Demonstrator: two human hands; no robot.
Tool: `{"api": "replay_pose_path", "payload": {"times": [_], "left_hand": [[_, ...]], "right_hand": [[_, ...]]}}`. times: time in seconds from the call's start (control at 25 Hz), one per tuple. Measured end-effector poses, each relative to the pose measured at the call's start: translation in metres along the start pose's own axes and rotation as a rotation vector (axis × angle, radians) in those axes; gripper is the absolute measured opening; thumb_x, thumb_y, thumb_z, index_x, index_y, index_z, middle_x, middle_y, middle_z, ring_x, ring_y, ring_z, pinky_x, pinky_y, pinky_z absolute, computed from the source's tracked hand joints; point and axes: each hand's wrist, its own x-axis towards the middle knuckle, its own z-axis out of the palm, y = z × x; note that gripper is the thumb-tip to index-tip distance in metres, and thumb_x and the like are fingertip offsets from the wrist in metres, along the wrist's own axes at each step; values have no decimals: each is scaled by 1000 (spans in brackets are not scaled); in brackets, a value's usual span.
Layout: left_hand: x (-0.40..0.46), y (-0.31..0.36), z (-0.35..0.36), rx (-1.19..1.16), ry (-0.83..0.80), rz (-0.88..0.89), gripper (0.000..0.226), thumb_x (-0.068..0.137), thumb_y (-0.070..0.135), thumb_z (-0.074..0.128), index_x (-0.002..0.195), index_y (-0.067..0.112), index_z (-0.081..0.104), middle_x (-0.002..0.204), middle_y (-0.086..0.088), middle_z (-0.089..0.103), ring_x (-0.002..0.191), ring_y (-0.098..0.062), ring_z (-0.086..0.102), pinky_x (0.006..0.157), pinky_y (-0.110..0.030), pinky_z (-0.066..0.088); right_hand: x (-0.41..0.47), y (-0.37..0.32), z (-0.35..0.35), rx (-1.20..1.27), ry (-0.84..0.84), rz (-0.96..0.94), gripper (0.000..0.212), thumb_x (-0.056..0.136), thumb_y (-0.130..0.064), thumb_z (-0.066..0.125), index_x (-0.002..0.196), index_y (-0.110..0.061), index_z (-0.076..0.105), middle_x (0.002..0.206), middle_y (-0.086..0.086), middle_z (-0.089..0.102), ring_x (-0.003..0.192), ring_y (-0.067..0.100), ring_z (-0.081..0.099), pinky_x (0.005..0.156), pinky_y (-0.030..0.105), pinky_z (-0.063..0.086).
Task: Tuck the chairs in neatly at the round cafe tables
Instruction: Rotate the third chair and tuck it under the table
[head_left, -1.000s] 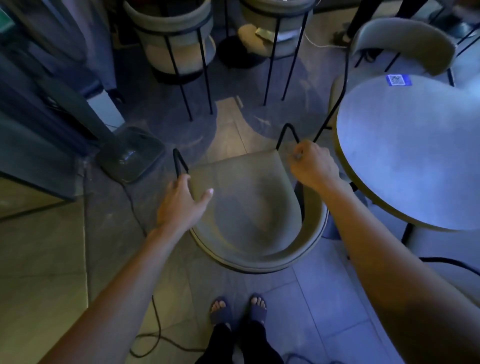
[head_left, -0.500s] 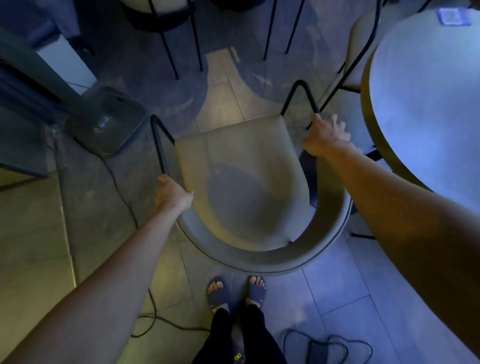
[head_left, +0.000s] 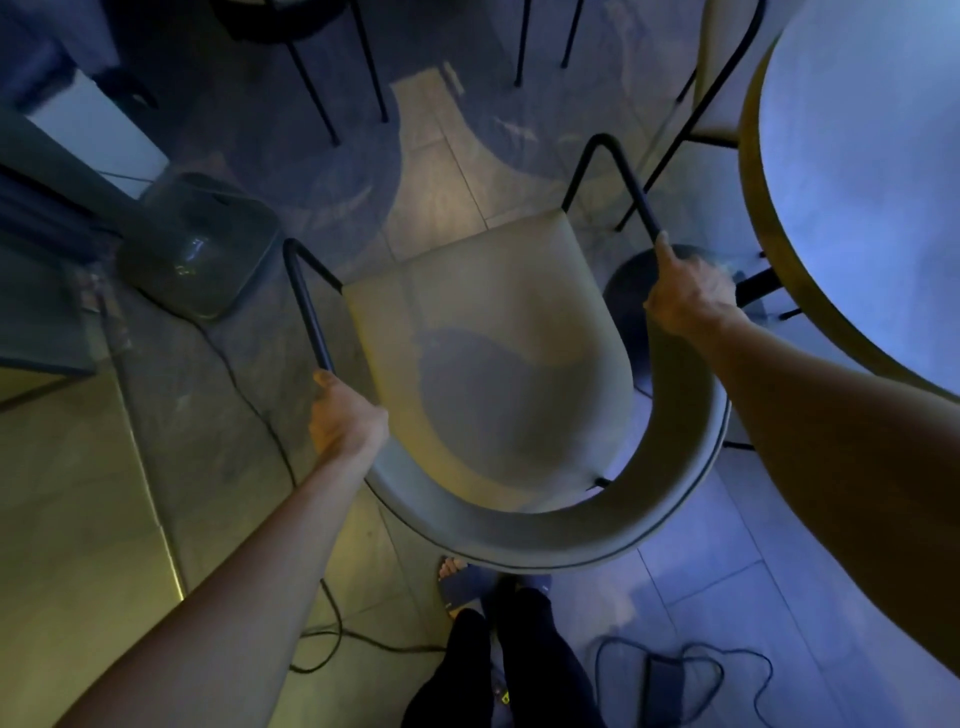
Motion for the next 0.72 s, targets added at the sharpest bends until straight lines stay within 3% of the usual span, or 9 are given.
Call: {"api": "replay_pose_path", "payload": {"times": [0.36, 0.72], "left_hand": [[-8, 8, -7, 50, 6, 15, 78, 91, 14, 64, 153, 2, 18, 120, -29, 62, 102, -41, 66, 78, -45, 55], [-12, 11, -13, 98, -39, 22, 77, 92, 13, 60, 153, 0, 14, 125, -32, 59, 105, -43, 64, 78, -45, 54]], "right_hand": [[13, 1, -2, 39, -59, 2, 91, 93, -22, 65, 157, -27, 1, 104, 26, 63, 86, 40, 64, 66, 48, 53], [8, 1, -6, 70, -70, 31, 91, 93, -27, 65, 158, -27, 1, 109, 27, 63, 95, 43, 62, 64, 43, 44]]}}
